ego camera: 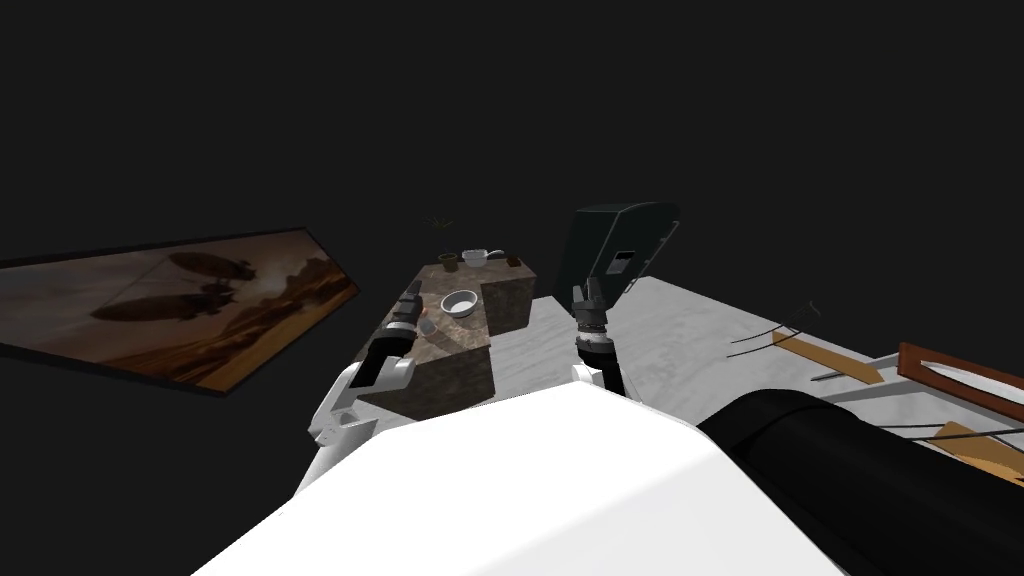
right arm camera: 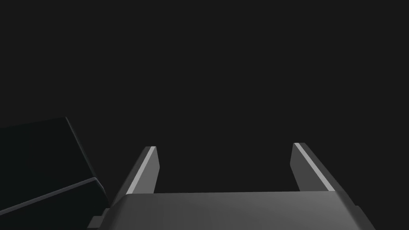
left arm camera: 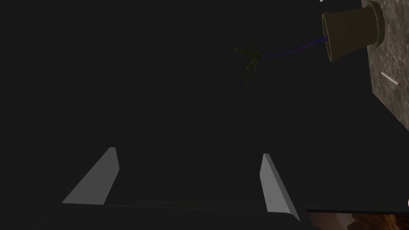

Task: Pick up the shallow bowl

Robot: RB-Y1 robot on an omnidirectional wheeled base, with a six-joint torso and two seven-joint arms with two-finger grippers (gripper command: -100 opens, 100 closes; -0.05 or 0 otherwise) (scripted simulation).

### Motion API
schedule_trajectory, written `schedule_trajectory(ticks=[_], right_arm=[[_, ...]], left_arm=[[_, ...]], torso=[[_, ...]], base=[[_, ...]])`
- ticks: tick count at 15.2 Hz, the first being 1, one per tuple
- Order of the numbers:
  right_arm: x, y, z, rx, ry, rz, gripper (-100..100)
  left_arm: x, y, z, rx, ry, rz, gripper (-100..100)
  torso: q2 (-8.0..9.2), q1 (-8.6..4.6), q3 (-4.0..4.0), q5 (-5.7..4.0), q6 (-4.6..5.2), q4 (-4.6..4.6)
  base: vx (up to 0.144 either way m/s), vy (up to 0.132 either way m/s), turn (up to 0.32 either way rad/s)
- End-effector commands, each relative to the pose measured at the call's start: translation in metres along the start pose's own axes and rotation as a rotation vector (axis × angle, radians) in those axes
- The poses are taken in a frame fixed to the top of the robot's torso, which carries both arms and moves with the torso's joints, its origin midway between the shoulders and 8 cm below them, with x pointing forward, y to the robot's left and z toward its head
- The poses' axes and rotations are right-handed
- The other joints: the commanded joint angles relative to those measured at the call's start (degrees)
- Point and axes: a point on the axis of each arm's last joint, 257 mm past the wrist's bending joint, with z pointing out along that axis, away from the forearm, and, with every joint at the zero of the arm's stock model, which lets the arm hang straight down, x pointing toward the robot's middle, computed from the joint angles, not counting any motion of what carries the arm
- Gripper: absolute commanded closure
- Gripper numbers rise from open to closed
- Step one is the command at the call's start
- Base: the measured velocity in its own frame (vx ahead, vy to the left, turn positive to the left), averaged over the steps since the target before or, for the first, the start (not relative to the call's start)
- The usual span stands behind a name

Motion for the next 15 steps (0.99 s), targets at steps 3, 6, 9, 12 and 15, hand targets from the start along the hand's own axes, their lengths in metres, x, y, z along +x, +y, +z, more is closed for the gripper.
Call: schedule_trajectory(ticks=[3,6,9,12,15], right_arm=[[0.000,0.000,0.000,0.000,0.000,0.000,0],[0.000,0.000,0.000,0.000,0.000,0.000,0],[0.000,0.000,0.000,0.000,0.000,0.000,0],[0.000,0.000,0.000,0.000,0.000,0.000,0],[0.000,0.000,0.000,0.000,0.000,0.000,0]], left_arm=[[0.006,0.026,0.012,-0.082,0.016,-0.008,-100],[0.008,0.046,0.021,-0.149,0.027,-0.016,-100],[0.010,0.065,0.030,-0.211,0.036,-0.024,-100],[0.012,0.083,0.038,-0.272,0.044,-0.033,-100],[0.013,0.099,0.045,-0.329,0.051,-0.044,-100]], torso=[[0.00,-0.02,0.00,0.00,0.01,0.00],[-0.01,0.00,0.00,0.00,0.01,0.00],[0.00,0.03,0.00,0.00,0.01,0.00],[-0.01,0.07,-0.01,0.02,0.01,0.00],[-0.01,0.09,0.00,0.02,-0.01,0.00]], base=[[-0.011,-0.031,-0.034],[-0.011,-0.026,-0.033],[-0.011,-0.021,-0.031],[-0.008,-0.013,-0.020],[-0.006,-0.011,-0.019]])
